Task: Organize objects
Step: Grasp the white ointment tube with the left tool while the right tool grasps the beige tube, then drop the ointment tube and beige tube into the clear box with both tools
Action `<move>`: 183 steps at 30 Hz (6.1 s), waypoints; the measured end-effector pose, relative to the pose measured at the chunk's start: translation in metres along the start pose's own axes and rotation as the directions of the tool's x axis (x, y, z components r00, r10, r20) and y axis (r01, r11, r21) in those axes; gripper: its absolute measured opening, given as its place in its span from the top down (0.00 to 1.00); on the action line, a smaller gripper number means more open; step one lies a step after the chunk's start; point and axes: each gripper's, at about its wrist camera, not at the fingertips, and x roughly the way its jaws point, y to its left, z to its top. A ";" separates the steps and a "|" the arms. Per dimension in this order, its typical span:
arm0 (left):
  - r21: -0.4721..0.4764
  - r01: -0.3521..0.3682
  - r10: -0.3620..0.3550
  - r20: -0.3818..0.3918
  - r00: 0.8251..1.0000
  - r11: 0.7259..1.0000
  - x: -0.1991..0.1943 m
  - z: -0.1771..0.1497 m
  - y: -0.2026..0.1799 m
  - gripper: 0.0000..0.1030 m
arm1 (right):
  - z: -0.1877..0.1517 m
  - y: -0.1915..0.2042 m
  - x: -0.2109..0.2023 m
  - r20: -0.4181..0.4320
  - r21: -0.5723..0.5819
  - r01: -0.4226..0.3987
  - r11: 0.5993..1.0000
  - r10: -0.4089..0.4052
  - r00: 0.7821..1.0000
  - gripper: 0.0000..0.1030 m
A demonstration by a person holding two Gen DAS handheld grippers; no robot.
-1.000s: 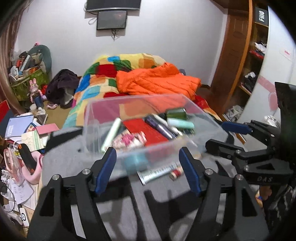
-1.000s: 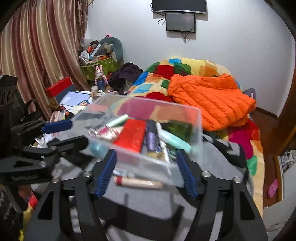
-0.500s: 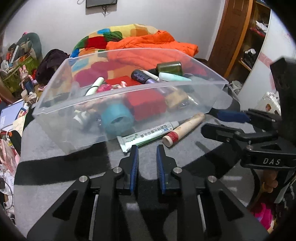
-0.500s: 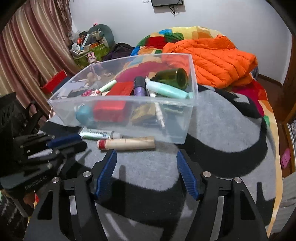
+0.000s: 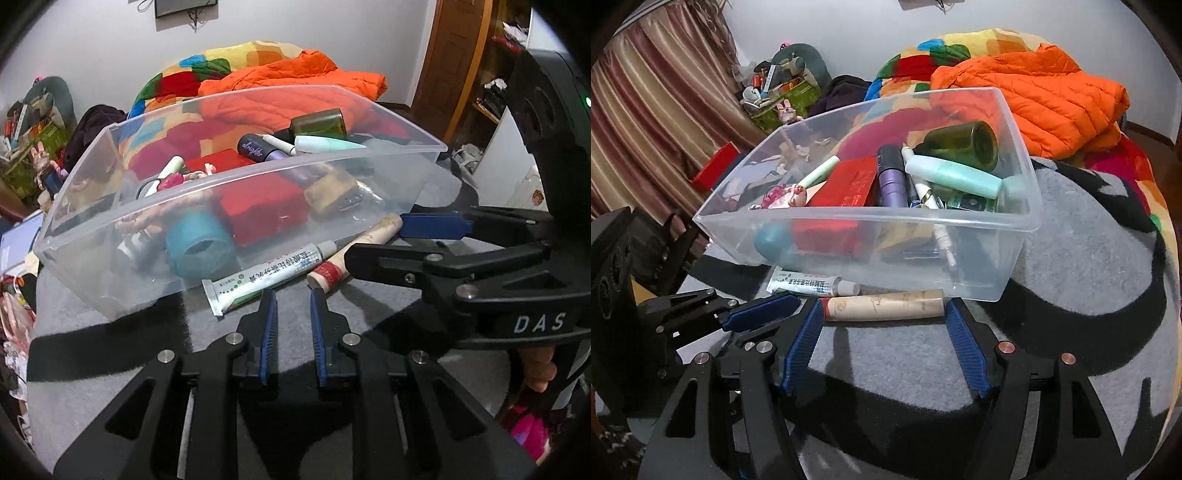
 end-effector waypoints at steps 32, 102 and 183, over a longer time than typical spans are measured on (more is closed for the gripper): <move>0.029 0.125 -0.123 -0.039 0.992 0.992 0.004 0.008 0.019 0.56 | -0.014 0.003 -0.007 0.030 0.078 0.164 0.983 -0.167 0.986 0.39; 0.072 0.034 -0.040 0.084 0.996 0.997 -0.034 -0.041 -0.009 0.84 | -0.053 0.019 -0.045 0.093 -0.051 0.180 0.982 -0.175 0.980 0.87; -0.036 0.017 -0.009 0.219 0.976 0.999 -0.064 0.060 0.044 0.85 | 0.038 0.031 -0.080 0.247 -0.017 0.057 0.998 -0.051 0.968 0.80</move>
